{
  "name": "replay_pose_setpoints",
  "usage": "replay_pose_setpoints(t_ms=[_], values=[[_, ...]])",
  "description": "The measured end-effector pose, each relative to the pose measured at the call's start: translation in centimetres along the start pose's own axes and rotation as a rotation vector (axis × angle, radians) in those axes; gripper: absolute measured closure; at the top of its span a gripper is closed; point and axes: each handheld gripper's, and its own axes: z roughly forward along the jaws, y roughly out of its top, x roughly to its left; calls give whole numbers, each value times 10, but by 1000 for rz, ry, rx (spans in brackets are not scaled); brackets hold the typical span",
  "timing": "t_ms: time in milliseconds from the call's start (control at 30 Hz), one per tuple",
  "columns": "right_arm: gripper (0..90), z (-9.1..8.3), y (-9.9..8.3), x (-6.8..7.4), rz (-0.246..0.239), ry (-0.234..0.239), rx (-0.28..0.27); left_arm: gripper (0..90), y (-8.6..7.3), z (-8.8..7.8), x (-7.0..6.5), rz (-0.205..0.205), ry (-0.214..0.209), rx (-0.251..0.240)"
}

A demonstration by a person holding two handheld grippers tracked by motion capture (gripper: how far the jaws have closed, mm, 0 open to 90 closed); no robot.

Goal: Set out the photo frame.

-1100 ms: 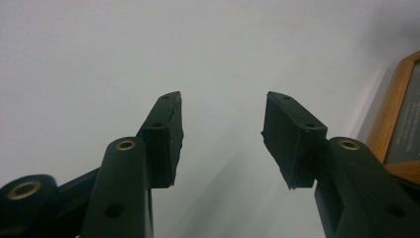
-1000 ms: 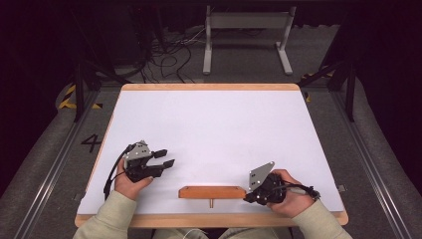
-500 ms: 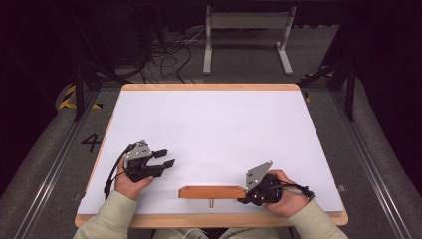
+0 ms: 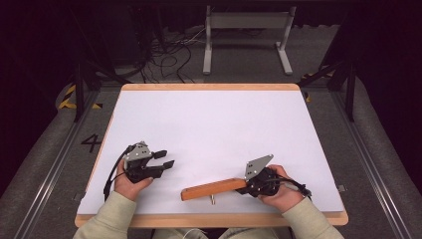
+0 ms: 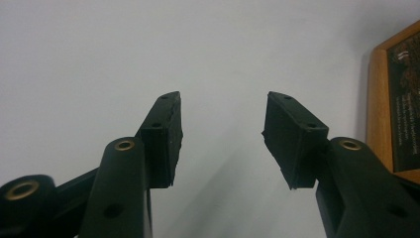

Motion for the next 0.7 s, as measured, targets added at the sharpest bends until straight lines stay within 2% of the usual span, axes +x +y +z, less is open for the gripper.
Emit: replay_pose_setpoints(t_ms=[400, 700], values=[[900, 11, 15, -25, 71, -24, -59, 495, -3, -2, -1, -10, 7, 4], [900, 17, 27, -41, 133, -86, -118, 495, -4, -2, 0, -10, 10, 7]])
